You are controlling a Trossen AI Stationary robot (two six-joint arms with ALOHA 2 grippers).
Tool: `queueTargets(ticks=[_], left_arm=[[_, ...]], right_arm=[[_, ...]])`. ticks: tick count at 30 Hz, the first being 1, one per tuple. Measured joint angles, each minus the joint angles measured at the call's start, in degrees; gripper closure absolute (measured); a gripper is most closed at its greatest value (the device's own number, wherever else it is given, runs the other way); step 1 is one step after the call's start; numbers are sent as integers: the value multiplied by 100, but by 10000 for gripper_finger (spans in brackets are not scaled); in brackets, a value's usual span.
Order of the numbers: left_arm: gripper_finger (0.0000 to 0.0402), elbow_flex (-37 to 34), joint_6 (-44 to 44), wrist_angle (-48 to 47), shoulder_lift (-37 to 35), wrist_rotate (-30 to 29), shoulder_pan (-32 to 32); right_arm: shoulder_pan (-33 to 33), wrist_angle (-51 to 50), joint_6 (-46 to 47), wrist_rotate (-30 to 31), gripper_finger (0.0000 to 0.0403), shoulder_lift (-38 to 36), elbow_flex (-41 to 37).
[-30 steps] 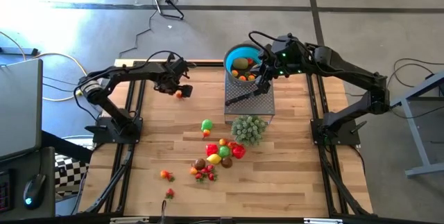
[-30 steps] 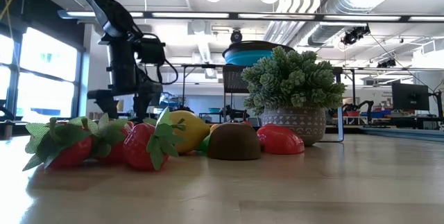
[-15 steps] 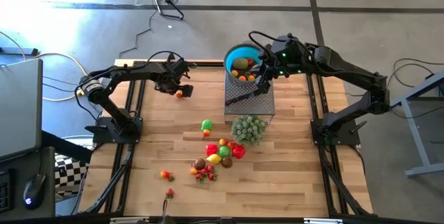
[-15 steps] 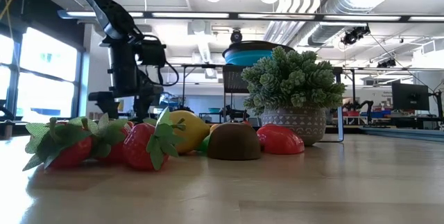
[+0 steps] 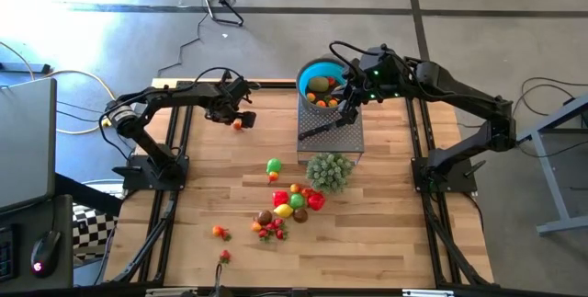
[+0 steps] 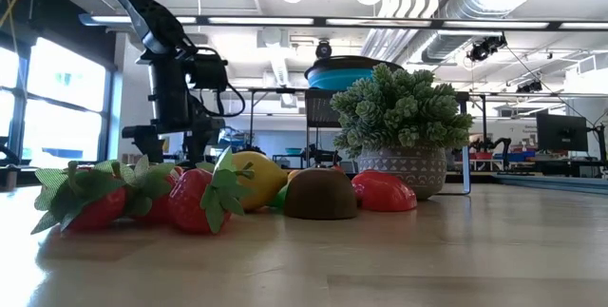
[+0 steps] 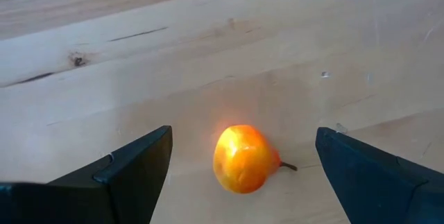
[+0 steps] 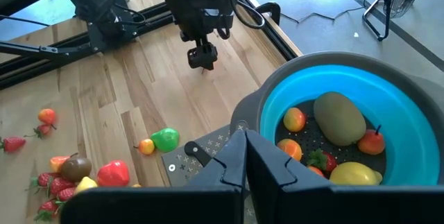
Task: Pick & Place Fruit
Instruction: Put the orange pear into the blue strainer bowl
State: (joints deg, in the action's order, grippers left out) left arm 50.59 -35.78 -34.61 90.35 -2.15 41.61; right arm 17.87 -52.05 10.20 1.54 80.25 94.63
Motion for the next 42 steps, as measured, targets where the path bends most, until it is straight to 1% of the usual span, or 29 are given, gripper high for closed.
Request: queueTargets(ticks=[12, 15, 18, 24, 28, 35, 42], left_arm=[[52, 0, -52, -6, 0, 40, -1], [59, 0, -52, -45, 0, 50, -1], [82, 0, -52, -76, 0, 54, -1], [144, 0, -52, -105, 0, 56, -1], [176, 0, -74, -111, 0, 58, -1], [212, 0, -76, -151, 0, 63, -1], [235, 0, -75, -151, -1, 76, -1]], right_arm=[[0, 0, 0, 0, 401, 0, -1], [2, 0, 0, 0, 401, 0, -2], [0, 0, -2, 0, 401, 0, -2], [1, 1, 0, 0, 401, 1, -2], [2, 0, 0, 0, 401, 0, -2], [1, 1, -1, 0, 401, 0, -1], [0, 0, 0, 0, 401, 0, 0]])
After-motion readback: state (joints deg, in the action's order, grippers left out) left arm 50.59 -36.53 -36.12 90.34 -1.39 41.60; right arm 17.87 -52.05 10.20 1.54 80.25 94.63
